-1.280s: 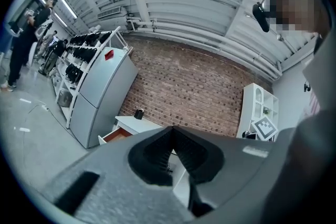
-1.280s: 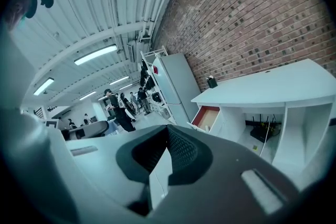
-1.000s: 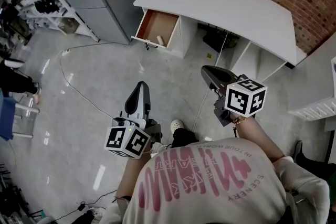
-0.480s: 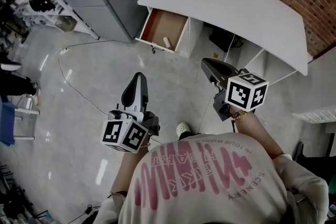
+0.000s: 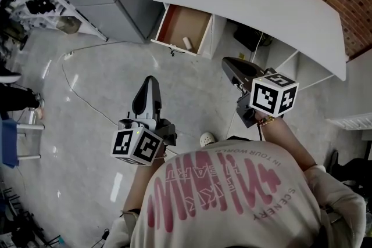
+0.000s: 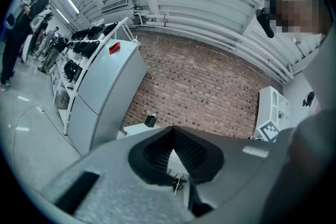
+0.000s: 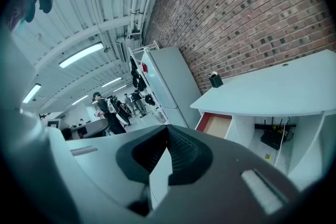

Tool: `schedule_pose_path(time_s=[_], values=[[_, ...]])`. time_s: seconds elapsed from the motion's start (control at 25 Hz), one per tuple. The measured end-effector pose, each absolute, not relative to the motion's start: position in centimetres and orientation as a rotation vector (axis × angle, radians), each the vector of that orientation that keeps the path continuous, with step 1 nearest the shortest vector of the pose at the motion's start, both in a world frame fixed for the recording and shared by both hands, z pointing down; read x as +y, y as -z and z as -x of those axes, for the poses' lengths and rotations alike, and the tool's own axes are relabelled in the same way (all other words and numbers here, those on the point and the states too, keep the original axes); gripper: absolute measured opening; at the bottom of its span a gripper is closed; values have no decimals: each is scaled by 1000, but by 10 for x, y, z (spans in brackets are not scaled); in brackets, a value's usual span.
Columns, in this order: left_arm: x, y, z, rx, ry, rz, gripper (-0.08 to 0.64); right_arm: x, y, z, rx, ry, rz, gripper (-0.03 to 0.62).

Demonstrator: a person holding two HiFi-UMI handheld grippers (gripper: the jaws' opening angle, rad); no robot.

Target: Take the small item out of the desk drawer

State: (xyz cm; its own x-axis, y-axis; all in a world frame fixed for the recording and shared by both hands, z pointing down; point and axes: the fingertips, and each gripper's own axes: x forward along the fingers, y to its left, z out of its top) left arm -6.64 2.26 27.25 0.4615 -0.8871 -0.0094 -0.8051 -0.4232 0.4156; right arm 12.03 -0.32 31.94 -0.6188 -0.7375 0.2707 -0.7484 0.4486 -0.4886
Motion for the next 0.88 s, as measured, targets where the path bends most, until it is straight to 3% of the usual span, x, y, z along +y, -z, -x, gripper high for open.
schedule_pose_path(time_s=[0.88], values=[[5,-289,82,-1346,311,-2364,5,-29,-321,-108,-2580,-832,-1409,12]])
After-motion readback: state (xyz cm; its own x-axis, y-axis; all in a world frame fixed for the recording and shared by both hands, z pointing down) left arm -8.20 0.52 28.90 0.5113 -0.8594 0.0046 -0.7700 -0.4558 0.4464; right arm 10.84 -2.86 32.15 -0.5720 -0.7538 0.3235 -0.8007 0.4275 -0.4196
